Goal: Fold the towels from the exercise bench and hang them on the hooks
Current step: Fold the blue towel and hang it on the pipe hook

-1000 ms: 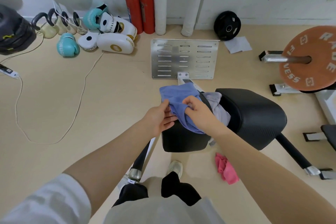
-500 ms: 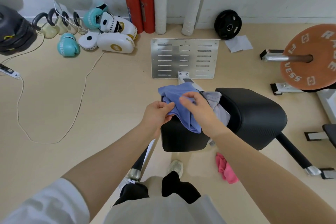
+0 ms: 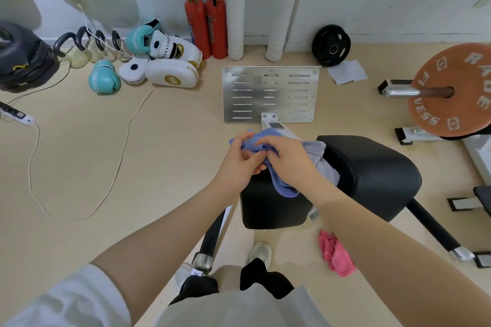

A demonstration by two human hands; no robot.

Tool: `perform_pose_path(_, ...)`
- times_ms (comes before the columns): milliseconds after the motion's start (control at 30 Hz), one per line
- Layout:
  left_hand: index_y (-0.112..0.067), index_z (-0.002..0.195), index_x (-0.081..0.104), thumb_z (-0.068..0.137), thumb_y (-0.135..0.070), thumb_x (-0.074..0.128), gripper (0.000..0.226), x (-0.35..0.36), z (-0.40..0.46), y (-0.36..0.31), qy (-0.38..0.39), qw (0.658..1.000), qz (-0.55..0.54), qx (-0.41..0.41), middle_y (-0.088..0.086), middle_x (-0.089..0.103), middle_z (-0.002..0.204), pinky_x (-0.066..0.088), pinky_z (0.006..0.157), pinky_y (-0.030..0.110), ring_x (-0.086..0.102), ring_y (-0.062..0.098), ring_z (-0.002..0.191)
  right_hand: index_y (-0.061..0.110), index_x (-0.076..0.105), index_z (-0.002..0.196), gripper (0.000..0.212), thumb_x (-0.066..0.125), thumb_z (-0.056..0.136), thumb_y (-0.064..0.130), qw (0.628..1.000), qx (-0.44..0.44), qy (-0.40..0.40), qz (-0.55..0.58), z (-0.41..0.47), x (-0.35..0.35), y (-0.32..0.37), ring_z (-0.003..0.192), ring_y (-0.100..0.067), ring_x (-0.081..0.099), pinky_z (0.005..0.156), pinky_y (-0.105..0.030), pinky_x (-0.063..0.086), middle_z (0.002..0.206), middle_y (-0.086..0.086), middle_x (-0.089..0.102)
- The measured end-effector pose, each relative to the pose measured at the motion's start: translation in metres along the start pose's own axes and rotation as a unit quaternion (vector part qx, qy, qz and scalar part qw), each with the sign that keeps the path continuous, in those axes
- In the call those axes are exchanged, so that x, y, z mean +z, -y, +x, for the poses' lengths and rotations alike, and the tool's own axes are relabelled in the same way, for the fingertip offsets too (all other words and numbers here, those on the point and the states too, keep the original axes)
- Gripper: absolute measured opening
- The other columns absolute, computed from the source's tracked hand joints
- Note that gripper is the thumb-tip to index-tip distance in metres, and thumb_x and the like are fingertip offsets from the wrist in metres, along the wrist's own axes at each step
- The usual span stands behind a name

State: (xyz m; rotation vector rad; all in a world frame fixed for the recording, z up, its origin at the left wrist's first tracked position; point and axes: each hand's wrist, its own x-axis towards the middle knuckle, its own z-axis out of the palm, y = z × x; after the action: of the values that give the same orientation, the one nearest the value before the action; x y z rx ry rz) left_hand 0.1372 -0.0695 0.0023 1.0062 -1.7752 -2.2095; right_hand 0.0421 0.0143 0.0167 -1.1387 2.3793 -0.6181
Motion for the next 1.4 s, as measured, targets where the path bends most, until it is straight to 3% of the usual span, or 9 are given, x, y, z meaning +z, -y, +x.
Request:
perform_pose_path(200, -0.012, 0.121, 0.054, 0.092, -0.008, 0.053, 0.029, -0.003, -0.001, -0.002, -0.026, 1.000, -0.014, 0.001, 0.004, 0.061, 0.077, 0.050, 0.061, 0.016, 0.055, 0.003, 0.053, 0.011, 0.058, 0.124, 0.034, 0.042, 0.096, 0.005, 0.998, -0.049, 0.016, 0.024, -0.004, -0.005, 0.001, 0.100, -0.016, 0.047, 0.081, -0.005, 0.024, 0.120, -0.009, 0.049)
perform_pose_path(367, -0.009, 0.116, 0.061, 0.092, -0.007, 0.052, 0.025, 0.001, -0.001, -0.007, -0.027, 0.999, -0.016, 0.024, 0.003, 0.058, 0.071, 0.050, 0.060, 0.015, 0.051, 0.002, 0.051, 0.010, 0.056, 0.120, 0.029, 0.042, 0.095, 0.009, 0.999, -0.001, 0.035, -0.008, 0.000, -0.014, 0.008, 0.105, -0.026, 0.057, 0.090, -0.028, 0.042, 0.113, -0.012, 0.061)
perform_pose_path(567, -0.015, 0.091, 0.067, 0.090, -0.006, 0.056, 0.014, 0.011, -0.005, -0.009, -0.058, 0.998, -0.011, 0.027, 0.001, 0.061, 0.068, 0.051, 0.059, 0.014, 0.055, 0.002, 0.052, 0.012, 0.050, 0.108, 0.017, 0.049, 0.091, 0.013, 1.000, -0.008, -0.001, 0.014, -0.005, -0.006, -0.003, 0.086, -0.019, 0.053, 0.072, -0.021, 0.035, 0.091, -0.002, 0.054)
perform_pose_path(767, -0.016, 0.084, 0.065, 0.088, -0.009, 0.060, 0.010, 0.015, -0.008, -0.022, -0.114, 0.990, -0.071, 0.032, -0.002, 0.059, 0.063, 0.048, 0.059, 0.016, 0.055, 0.002, 0.053, 0.010, 0.049, 0.109, 0.023, 0.045, 0.087, 0.006, 0.989, 0.072, -0.012, -0.126, -0.012, -0.011, -0.021, 0.093, -0.029, 0.057, 0.069, -0.030, 0.035, 0.100, -0.009, 0.059)
perform_pose_path(900, -0.016, 0.083, 0.067, 0.087, -0.010, 0.061, 0.008, 0.006, -0.019, -0.035, -0.110, 0.990, -0.082, 0.044, -0.003, 0.059, 0.061, 0.050, 0.061, 0.018, 0.053, 0.003, 0.051, 0.011, 0.055, 0.081, 0.014, 0.042, 0.084, 0.008, 0.985, 0.167, -0.041, 0.026, -0.018, -0.020, -0.026, 0.079, -0.027, 0.053, 0.067, -0.033, 0.040, 0.082, -0.010, 0.058)
perform_pose_path(1000, -0.016, 0.090, 0.067, 0.087, -0.014, 0.062, 0.006, -0.001, -0.033, -0.043, -0.110, 0.990, -0.067, 0.052, -0.002, 0.059, 0.066, 0.051, 0.063, 0.017, 0.053, 0.003, 0.052, 0.022, 0.049, 0.070, 0.021, 0.041, 0.088, 0.015, 0.969, 0.207, -0.100, 0.089, -0.024, -0.030, -0.016, 0.083, -0.029, 0.056, 0.085, -0.046, 0.046, 0.084, -0.008, 0.059)
perform_pose_path(1200, -0.009, 0.092, 0.064, 0.090, -0.014, 0.057, 0.008, -0.013, -0.073, -0.053, -0.083, 0.984, -0.144, 0.064, 0.001, 0.054, 0.067, 0.047, 0.053, 0.013, 0.049, 0.003, 0.049, 0.018, 0.036, 0.124, 0.035, 0.048, 0.092, 0.009, 0.985, 0.045, -0.120, -0.116, -0.055, -0.023, 0.007, 0.094, -0.030, 0.062, 0.081, -0.051, 0.051, 0.117, -0.008, 0.055)
perform_pose_path(1333, -0.012, 0.084, 0.062, 0.092, -0.018, 0.055, 0.012, -0.026, -0.100, -0.053, -0.109, 0.975, -0.178, 0.074, -0.001, 0.052, 0.062, 0.045, 0.053, 0.013, 0.046, 0.004, 0.050, 0.013, 0.036, 0.130, 0.032, 0.038, 0.098, 0.017, 0.978, -0.070, -0.086, -0.174, -0.086, -0.024, 0.024, 0.098, -0.029, 0.059, 0.076, -0.035, 0.045, 0.118, -0.008, 0.055)
perform_pose_path(1400, -0.013, 0.083, 0.062, 0.092, -0.019, 0.055, 0.014, -0.034, -0.112, -0.053, -0.120, 0.971, -0.190, 0.082, -0.001, 0.052, 0.065, 0.045, 0.053, 0.014, 0.045, 0.005, 0.051, 0.013, 0.042, 0.120, 0.023, 0.040, 0.097, 0.016, 0.962, -0.136, -0.164, -0.172, -0.101, -0.022, 0.033, 0.087, -0.030, 0.061, 0.069, -0.036, 0.050, 0.114, -0.010, 0.056)
